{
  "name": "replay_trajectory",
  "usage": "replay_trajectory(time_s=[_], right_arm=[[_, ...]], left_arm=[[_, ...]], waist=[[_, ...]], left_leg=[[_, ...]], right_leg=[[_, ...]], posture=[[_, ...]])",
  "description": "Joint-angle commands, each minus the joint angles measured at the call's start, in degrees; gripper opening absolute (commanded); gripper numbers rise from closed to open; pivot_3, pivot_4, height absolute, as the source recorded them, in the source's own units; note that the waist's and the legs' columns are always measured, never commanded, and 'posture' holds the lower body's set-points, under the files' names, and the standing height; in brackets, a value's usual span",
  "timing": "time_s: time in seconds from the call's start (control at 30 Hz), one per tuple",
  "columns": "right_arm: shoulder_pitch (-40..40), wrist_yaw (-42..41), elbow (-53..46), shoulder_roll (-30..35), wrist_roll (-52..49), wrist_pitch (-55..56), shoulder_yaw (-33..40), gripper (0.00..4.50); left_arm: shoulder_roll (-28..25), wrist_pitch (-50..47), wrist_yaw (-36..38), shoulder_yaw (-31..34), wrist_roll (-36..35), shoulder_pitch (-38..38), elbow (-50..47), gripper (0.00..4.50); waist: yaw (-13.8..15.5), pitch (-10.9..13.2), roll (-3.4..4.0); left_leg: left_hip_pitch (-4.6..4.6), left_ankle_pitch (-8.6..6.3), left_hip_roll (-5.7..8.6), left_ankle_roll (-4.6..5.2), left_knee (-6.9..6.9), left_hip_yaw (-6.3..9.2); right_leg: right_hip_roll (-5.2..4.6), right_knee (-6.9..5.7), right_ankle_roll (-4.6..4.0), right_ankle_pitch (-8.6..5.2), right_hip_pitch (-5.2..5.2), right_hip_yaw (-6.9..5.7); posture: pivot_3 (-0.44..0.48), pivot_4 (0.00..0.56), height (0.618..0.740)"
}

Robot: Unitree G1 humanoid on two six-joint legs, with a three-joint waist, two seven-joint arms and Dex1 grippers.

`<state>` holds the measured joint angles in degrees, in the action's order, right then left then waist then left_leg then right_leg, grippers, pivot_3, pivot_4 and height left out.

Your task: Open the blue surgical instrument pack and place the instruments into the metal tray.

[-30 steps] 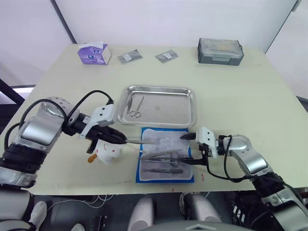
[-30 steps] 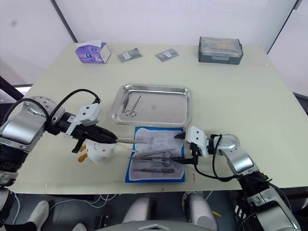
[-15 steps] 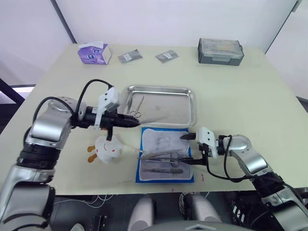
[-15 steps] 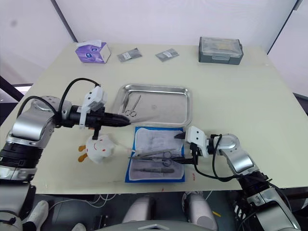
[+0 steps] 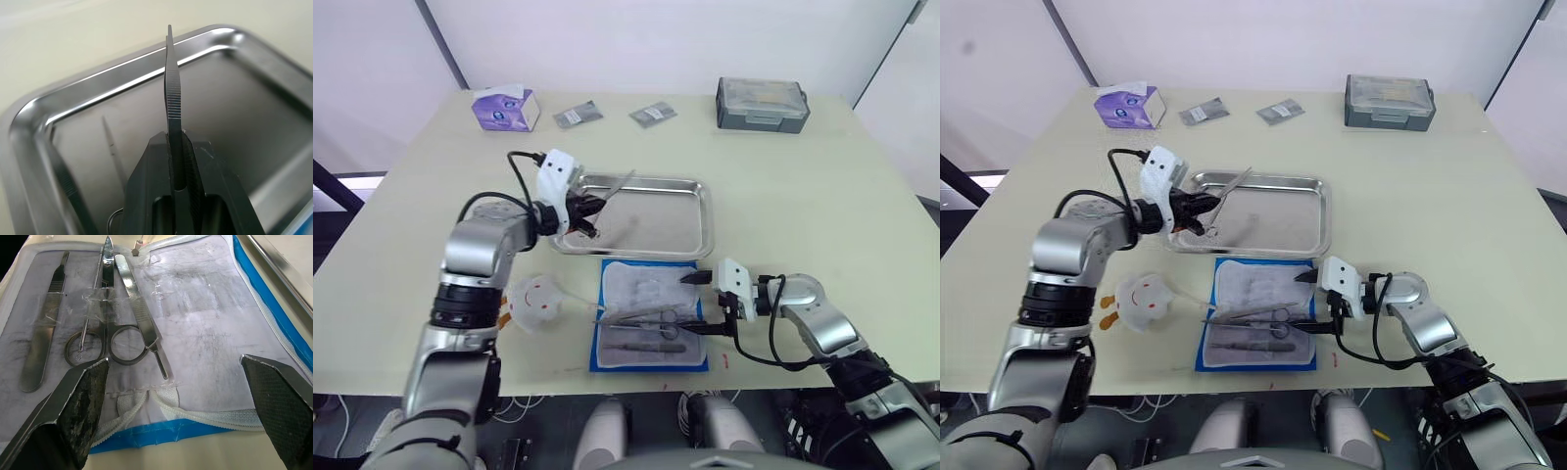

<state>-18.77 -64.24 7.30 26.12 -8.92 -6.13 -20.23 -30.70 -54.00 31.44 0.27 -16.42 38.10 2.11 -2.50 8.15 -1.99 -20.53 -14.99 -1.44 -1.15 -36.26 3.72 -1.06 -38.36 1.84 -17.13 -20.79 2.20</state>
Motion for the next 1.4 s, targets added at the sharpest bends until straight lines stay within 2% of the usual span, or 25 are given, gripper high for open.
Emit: replay_trajectory(time_s=[0.03,0.33,0.9,1.03,1.2,1.23,1.27,1.4], right_arm=[[4.00,0.02,8.29,1.32,5.51,-4.64,-5.27,4.50],[4.31,0.34,7.82,1.38,5.44,-4.92,-5.26,4.50],[4.45,0.73,7.43,1.22,5.33,-5.08,-5.28,4.50],[4.48,0.71,7.40,1.23,5.31,-5.14,-5.30,4.50],[4.42,0.66,7.48,1.21,5.31,-5.04,-5.30,4.50],[4.39,0.64,7.50,1.18,5.29,-5.05,-5.30,4.50],[4.35,0.64,7.51,1.16,5.29,-5.06,-5.31,4.50],[4.25,0.63,7.54,1.07,5.29,-5.10,-5.36,4.50]], left_arm=[[3.70,-3.66,-8.22,2.55,1.77,0.87,-3.10,0.06],[11.94,-7.00,-19.64,3.12,5.24,-0.67,-1.41,0.06],[15.77,-7.31,-22.74,4.72,5.62,0.50,2.09,0.06],[16.36,-7.65,-22.86,5.19,5.11,0.72,1.92,1.26],[16.39,-8.30,-22.91,5.32,4.99,1.20,1.39,3.59],[16.36,-8.51,-22.84,5.38,4.88,1.22,1.17,3.75],[16.25,-8.66,-22.74,5.34,4.82,1.21,0.92,4.37],[15.67,-9.55,-22.02,5.03,4.26,1.20,-1.26,4.48]], waist=[[0.01,-0.01,-0.01],[0.08,-0.05,-0.02],[0.08,-0.06,0.04],[0.07,-0.06,0.05],[0.07,-0.06,0.05],[0.06,-0.06,0.05],[0.06,-0.06,0.05],[0.05,-0.06,0.06]], left_leg=[[0.00,0.00,0.00,0.00,0.00,0.01],[0.02,0.00,0.07,-0.02,0.00,0.07],[0.03,0.01,0.11,-0.04,0.00,0.04],[0.03,0.01,0.11,-0.04,0.00,0.04],[0.03,0.01,0.11,-0.05,0.00,0.05],[0.03,0.01,0.11,-0.05,0.00,0.04],[0.03,0.01,0.11,-0.05,0.00,0.04],[0.03,0.01,0.11,-0.05,0.00,0.04]], right_leg=[[-0.01,0.00,-0.01,0.00,0.00,-0.01],[-0.14,0.00,-0.01,0.02,0.05,0.01],[-0.17,0.00,-0.01,0.02,0.05,-0.02],[-0.17,0.00,-0.01,0.02,0.06,-0.03],[-0.17,0.00,-0.01,0.02,0.05,-0.02],[-0.17,0.00,-0.01,0.02,0.06,-0.02],[-0.17,0.00,-0.01,0.02,0.06,-0.02],[-0.18,0.00,-0.01,0.02,0.06,-0.02]], posture=[[0.000,0.150,0.734],[0.000,0.150,0.734],[0.000,0.150,0.734],[0.000,0.150,0.734],[0.000,0.150,0.734],[0.000,0.150,0.734],[0.000,0.150,0.734],[0.000,0.150,0.734]])
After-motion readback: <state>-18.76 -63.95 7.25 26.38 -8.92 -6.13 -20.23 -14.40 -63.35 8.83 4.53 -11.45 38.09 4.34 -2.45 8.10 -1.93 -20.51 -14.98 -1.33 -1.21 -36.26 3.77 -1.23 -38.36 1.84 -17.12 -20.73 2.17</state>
